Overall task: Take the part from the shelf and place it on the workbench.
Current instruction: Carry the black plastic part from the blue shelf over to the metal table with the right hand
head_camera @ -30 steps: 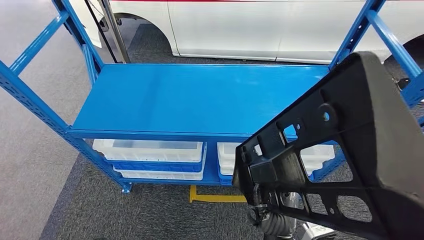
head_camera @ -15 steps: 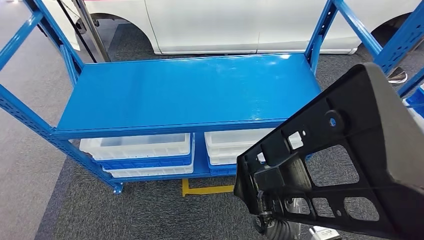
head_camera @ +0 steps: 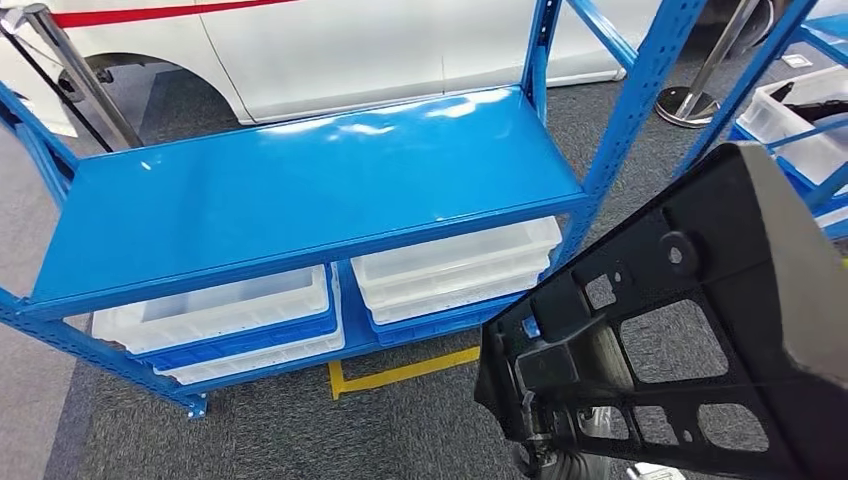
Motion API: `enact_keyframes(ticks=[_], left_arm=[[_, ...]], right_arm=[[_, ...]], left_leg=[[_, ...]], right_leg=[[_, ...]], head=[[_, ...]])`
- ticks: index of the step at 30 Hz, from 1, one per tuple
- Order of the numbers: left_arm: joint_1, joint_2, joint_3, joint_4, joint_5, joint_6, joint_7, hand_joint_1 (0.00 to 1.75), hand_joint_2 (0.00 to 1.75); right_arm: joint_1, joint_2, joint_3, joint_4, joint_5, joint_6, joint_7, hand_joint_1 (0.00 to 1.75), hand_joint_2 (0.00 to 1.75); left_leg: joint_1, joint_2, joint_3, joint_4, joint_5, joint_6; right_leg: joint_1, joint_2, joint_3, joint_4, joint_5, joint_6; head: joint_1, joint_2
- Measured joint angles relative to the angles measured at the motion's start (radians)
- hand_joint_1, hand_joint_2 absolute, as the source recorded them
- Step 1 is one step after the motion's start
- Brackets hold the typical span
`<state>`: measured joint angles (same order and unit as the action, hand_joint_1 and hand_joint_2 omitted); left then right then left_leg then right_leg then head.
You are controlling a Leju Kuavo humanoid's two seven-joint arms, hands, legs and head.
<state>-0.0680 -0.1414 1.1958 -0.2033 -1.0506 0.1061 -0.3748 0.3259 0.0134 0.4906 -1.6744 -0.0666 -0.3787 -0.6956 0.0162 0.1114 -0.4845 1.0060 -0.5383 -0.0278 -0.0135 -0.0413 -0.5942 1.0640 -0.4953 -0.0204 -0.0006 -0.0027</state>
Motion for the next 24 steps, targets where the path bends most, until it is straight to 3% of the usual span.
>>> enact_keyframes(ticks=[1, 3, 5, 6, 7, 8, 10, 12, 14, 15, 17, 19, 21, 22, 24], left_arm=[[-0.001, -0.001, 0.000, 0.000, 0.000, 0.000, 0.000, 0.00, 0.00], [0.000, 0.000, 0.002, 0.000, 0.000, -0.001, 0.000, 0.00, 0.00], [0.004, 0.000, 0.003, 0.000, 0.000, -0.004, -0.001, 0.00, 0.00], [0.005, 0.001, 0.003, 0.000, -0.001, -0.006, -0.001, 0.00, 0.00], [0.005, 0.001, 0.003, 0.000, -0.002, -0.008, -0.002, 0.00, 0.00], [0.005, 0.001, 0.003, 0.000, -0.004, -0.010, -0.004, 0.00, 0.00], [0.003, 0.003, 0.003, 0.000, -0.008, -0.014, -0.008, 0.00, 0.00], [0.003, 0.007, 0.003, 0.000, -0.011, -0.019, -0.013, 0.00, 0.00], [0.000, 0.008, 0.003, 0.000, -0.014, -0.023, -0.015, 0.00, 0.00], [-0.003, 0.007, 0.003, 0.000, -0.017, -0.024, -0.015, 0.00, 0.00], [-0.004, 0.005, 0.003, 0.000, -0.023, -0.026, -0.013, 0.00, 0.00], [0.001, 0.004, 0.003, 0.000, -0.028, -0.025, -0.009, 0.00, 0.00], [0.006, 0.000, 0.003, 0.000, -0.032, -0.022, -0.008, 0.00, 0.00], [0.006, -0.003, 0.003, 0.000, -0.033, -0.019, -0.008, 0.00, 0.00], [0.004, -0.009, 0.003, 0.000, -0.036, -0.014, -0.008, 0.00, 0.00]], right_arm=[[0.001, 0.001, -0.001, -0.001, 0.001, 0.001, 0.000, 1.75, 1.75], [0.001, 0.006, -0.003, -0.003, 0.006, 0.006, 0.000, 1.75, 1.75], [0.000, 0.010, -0.005, -0.003, 0.012, 0.015, 0.000, 1.75, 1.75], [0.000, 0.011, -0.005, -0.003, 0.014, 0.019, 0.000, 1.75, 1.75], [0.000, 0.012, -0.006, -0.002, 0.017, 0.021, 0.000, 1.75, 1.75], [-0.001, 0.014, -0.007, -0.002, 0.018, 0.022, 0.000, 1.75, 1.75], [-0.002, 0.020, -0.010, -0.002, 0.023, 0.022, 0.000, 1.75, 1.75], [-0.006, 0.025, -0.012, -0.002, 0.027, 0.022, 0.000, 1.75, 1.75], [-0.006, 0.027, -0.014, -0.003, 0.028, 0.027, 0.000, 1.75, 1.75], [-0.005, 0.027, -0.015, -0.004, 0.027, 0.031, 0.000, 1.75, 1.75], [-0.002, 0.026, -0.016, -0.009, 0.025, 0.043, 0.000, 1.75, 1.75], [0.001, 0.026, -0.018, -0.018, 0.020, 0.053, 0.000, 1.75, 1.75], [0.013, 0.026, -0.024, -0.029, 0.010, 0.064, 0.000, 1.75, 1.75], [0.023, 0.026, -0.029, -0.036, 0.004, 0.075, 0.000, 1.75, 1.75], [0.041, 0.027, -0.044, -0.052, -0.003, 0.104, 0.000, 1.75, 1.75]], left_leg=[[0.003, -0.023, -0.008, 0.019, -0.018, -0.003], [0.005, -0.082, -0.052, 0.121, -0.085, -0.006], [0.003, -0.102, -0.114, 0.254, -0.138, -0.003], [0.002, -0.104, -0.130, 0.285, -0.138, 0.001], [-0.001, -0.107, -0.129, 0.277, -0.118, 0.008], [-0.004, -0.114, -0.110, 0.230, -0.081, 0.017], [-0.011, -0.158, -0.056, 0.097, -0.010, 0.043], [-0.015, -0.193, -0.026, 0.022, 0.015, 0.057], [-0.017, -0.181, -0.020, 0.005, 0.018, 0.058], [-0.015, -0.169, -0.016, -0.007, 0.023, 0.058], [-0.008, -0.141, -0.010, -0.030, 0.035, 0.059], [-0.008, -0.110, -0.010, -0.035, 0.039, 0.060], [-0.007, -0.076, -0.012, -0.032, 0.036, 0.058], [-0.007, -0.061, -0.013, -0.029, 0.034, 0.056], [-0.005, -0.035, -0.012, -0.020, 0.026, 0.048]], right_leg=[[-0.001, 0.011, -0.003, -0.002, 0.003, -0.006], [-0.001, 0.032, -0.008, -0.003, 0.009, -0.016], [0.005, 0.058, -0.014, -0.003, 0.014, -0.023], [0.009, 0.073, -0.015, -0.003, 0.015, -0.025], [0.013, 0.087, -0.015, -0.003, 0.017, -0.026], [0.017, 0.101, -0.014, -0.003, 0.018, -0.027], [0.020, 0.126, -0.014, -0.002, 0.022, -0.027], [0.015, 0.148, -0.020, -0.002, 0.028, -0.018], [0.010, 0.171, -0.029, -0.005, 0.038, -0.003], [0.011, 0.165, -0.033, -0.003, 0.039, 0.002], [0.016, 0.119, -0.056, 0.040, 0.006, 0.012], [0.013, 0.067, -0.102, 0.148, -0.061, 0.021], [0.003, 0.051, -0.136, 0.233, -0.094, 0.032], [-0.002, 0.046, -0.129, 0.230, -0.084, 0.036], [-0.008, 0.024, -0.064, 0.125, -0.031, 0.042]], head=[[0.000, 0.000], [0.000, 0.000], [0.000, 0.000], [0.000, 0.000], [0.000, 0.000], [0.000, 0.000], [0.000, 0.000], [0.000, 0.000], [0.000, 0.000], [0.000, 0.000], [0.001, 0.000], [0.001, 0.000], [0.001, 0.000], [0.001, 0.000], [0.001, 0.000]])
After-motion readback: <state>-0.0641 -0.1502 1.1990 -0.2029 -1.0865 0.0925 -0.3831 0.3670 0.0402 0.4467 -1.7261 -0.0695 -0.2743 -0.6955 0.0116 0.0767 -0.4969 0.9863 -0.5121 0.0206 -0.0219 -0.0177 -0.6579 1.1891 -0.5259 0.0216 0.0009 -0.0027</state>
